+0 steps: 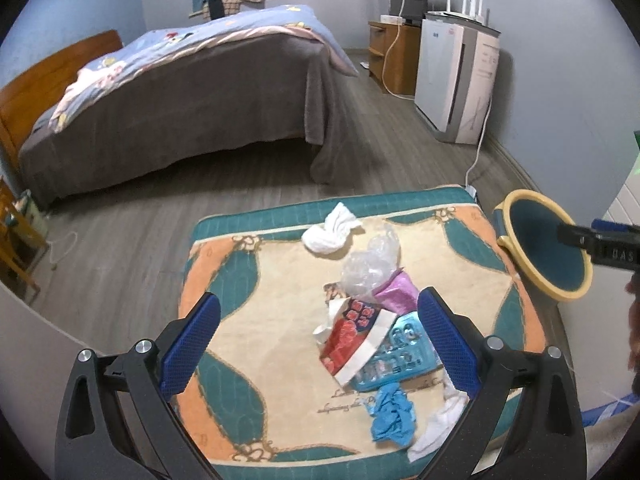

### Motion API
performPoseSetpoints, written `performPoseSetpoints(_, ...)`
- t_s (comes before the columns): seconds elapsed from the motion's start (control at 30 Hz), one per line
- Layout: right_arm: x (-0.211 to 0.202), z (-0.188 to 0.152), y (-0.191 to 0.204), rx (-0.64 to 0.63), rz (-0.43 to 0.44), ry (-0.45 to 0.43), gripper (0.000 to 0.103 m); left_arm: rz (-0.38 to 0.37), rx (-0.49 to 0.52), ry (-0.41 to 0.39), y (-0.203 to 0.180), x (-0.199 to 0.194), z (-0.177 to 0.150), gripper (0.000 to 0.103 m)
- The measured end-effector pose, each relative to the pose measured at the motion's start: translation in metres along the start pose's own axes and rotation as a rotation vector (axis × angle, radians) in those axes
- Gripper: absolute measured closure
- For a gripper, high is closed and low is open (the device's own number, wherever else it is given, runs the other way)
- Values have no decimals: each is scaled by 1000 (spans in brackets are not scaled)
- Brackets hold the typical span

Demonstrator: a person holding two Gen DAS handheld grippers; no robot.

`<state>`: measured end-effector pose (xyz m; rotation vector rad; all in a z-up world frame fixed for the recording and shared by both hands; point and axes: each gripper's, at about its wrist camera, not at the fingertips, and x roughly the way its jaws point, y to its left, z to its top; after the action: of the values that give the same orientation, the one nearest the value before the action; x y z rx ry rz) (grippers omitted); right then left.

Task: Collect trash
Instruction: 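Move both open tools back over the cushion, then grasp the white tissue with the right tool while the left tool grasps the red-and-white box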

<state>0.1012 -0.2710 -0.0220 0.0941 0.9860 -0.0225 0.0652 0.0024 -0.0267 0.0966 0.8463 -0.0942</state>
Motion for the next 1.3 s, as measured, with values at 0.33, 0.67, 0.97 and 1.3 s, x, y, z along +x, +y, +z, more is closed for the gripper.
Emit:
performPoseSetpoints(0.33,11,-22,40,-25,-19,33,6,-31,-27,-18,16,1,0,5)
performPoseSetpoints(0.67,42,-57,73,-104,-27,134,6,-21,-17,-9,17,5,5,5)
performPoseSetpoints(0.97,84,-95,98,-138,56,317,23,-16,20,33,11,18,3,5)
performPoseSetpoints(1.3,78,-95,107,-187,109,372,77,-4,58,52,5,23,-3,5)
